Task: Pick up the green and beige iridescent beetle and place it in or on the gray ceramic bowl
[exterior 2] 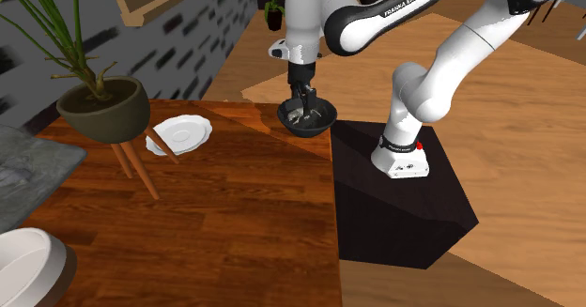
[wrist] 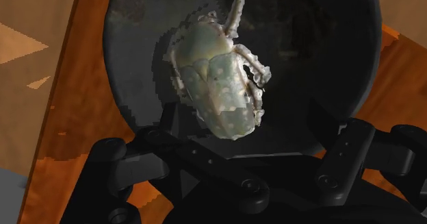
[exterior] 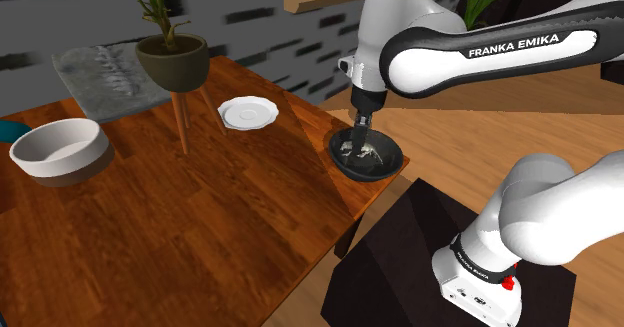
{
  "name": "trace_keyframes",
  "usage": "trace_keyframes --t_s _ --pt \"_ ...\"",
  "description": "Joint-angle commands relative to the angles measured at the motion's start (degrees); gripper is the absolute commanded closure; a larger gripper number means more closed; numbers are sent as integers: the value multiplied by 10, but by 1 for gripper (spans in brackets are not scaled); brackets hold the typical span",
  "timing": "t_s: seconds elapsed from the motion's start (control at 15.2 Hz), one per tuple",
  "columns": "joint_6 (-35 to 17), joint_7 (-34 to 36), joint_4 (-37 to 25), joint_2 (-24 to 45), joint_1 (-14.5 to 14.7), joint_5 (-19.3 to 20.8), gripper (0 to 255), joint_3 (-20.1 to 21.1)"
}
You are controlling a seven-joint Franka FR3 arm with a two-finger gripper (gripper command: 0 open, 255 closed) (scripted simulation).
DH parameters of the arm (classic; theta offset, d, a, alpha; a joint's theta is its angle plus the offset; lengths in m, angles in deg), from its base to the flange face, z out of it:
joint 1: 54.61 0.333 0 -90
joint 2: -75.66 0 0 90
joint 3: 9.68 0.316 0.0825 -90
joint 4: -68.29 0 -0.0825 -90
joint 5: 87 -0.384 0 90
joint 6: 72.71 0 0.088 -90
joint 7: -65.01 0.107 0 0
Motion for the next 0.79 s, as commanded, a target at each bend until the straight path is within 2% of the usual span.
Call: trace_keyframes --t_s 0.0,0.2,0.73 --pt "21 0 -16 -5 0 0 0 0" --pt "77 -1 -63 -14 1 -1 0 -1" --pt "77 -1 -63 -14 1 -1 0 -1"
